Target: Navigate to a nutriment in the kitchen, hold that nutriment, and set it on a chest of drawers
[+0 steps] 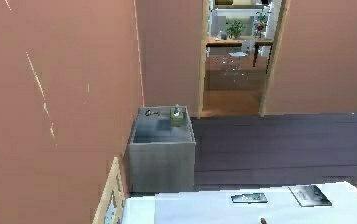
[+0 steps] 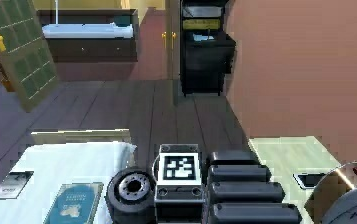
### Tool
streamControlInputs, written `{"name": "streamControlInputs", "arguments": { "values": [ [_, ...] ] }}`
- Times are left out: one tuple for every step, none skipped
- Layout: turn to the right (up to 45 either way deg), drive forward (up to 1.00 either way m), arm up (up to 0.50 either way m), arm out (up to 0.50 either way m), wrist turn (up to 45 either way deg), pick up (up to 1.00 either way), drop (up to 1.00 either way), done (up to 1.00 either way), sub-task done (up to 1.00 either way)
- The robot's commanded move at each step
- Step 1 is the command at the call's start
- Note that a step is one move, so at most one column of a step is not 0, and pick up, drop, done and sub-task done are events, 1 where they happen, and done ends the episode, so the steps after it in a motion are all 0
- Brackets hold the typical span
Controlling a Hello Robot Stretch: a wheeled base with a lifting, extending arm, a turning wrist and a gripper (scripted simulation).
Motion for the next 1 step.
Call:
{"name": "streamControlInputs", "arguments": {
  "values": [
    [45.0,0.00,0.00,0.00,0.0,0.00,0.00,0.00,0.00]
  ]
}}
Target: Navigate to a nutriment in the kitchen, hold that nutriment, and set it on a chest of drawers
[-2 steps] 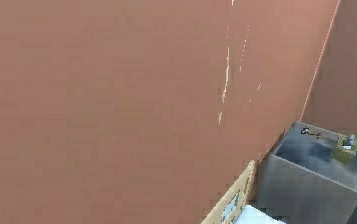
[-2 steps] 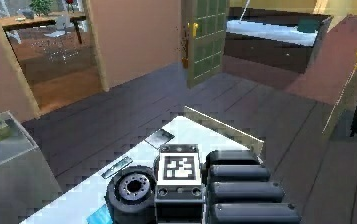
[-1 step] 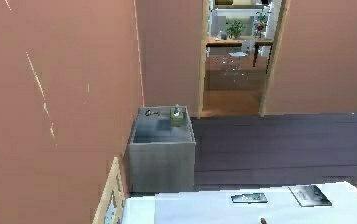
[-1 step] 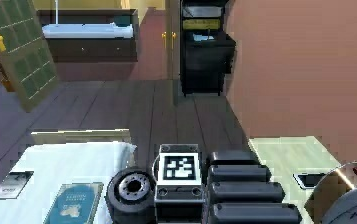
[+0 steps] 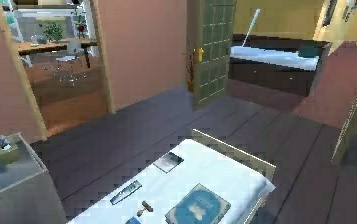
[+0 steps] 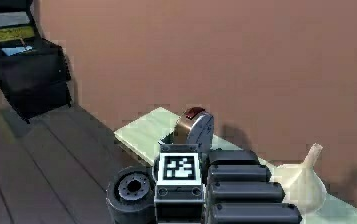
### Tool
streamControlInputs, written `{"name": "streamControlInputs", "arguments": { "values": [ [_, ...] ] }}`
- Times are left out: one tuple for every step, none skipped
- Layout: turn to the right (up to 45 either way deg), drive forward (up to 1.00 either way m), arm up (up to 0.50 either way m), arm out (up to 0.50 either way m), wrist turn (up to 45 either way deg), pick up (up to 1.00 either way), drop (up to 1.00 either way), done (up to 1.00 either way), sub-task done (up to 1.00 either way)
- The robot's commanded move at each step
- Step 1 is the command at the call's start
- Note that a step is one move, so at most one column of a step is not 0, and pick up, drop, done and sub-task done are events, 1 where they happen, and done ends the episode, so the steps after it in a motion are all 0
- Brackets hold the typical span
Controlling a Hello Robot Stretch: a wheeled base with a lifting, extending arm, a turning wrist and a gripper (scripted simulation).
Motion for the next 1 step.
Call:
{"name": "streamControlInputs", "arguments": {
  "values": [
    [42.0,0.00,0.00,0.00,0.0,0.00,0.00,0.00,0.00]
  ]
}}
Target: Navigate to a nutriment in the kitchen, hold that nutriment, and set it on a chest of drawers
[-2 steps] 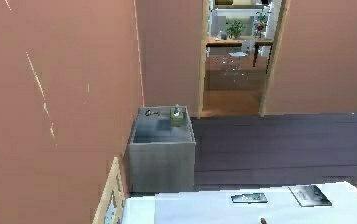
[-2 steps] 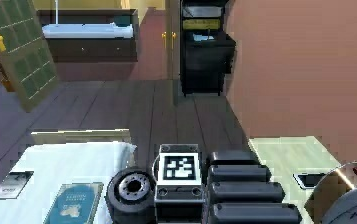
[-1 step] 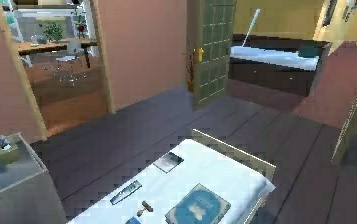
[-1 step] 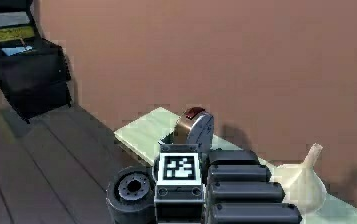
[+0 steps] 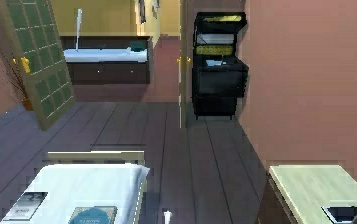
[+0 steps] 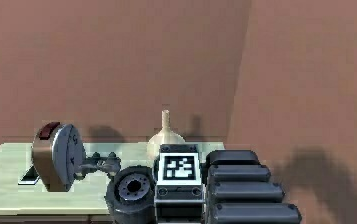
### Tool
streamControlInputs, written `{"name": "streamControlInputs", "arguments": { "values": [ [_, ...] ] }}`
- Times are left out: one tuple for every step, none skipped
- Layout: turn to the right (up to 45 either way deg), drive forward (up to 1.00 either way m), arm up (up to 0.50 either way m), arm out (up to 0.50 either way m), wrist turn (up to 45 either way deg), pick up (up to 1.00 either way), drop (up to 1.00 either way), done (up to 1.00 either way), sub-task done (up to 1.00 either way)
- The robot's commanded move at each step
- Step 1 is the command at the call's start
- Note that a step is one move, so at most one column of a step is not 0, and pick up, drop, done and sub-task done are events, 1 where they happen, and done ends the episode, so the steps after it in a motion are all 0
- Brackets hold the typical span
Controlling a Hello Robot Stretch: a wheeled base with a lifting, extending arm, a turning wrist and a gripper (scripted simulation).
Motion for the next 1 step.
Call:
{"name": "streamControlInputs", "arguments": {
  "values": [
    [0.0,0.15,0.00,0.00,0.0,0.00,0.00,0.00,0.00]
  ]
}}
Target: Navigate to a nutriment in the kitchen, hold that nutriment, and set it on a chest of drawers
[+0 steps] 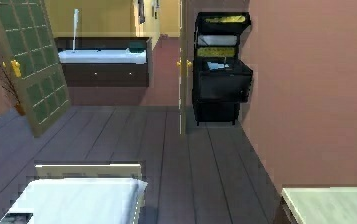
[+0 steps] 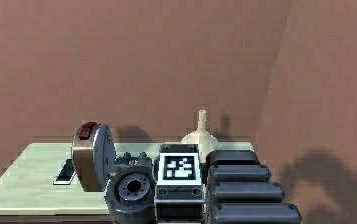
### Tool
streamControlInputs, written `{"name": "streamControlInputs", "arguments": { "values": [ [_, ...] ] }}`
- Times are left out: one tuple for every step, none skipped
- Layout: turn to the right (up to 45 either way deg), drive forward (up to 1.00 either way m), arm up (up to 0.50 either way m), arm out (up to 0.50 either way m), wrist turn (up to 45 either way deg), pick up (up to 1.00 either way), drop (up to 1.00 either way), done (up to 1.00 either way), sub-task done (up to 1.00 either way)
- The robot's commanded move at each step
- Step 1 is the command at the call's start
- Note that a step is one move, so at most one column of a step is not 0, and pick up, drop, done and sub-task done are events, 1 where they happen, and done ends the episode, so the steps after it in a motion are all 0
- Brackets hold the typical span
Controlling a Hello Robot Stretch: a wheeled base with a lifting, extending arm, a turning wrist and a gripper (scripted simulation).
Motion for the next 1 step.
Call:
{"name": "streamControlInputs", "arguments": {
  "values": [
    [27.0,0.00,0.00,0.00,0.0,0.00,0.00,0.00,0.00]
  ]
}}
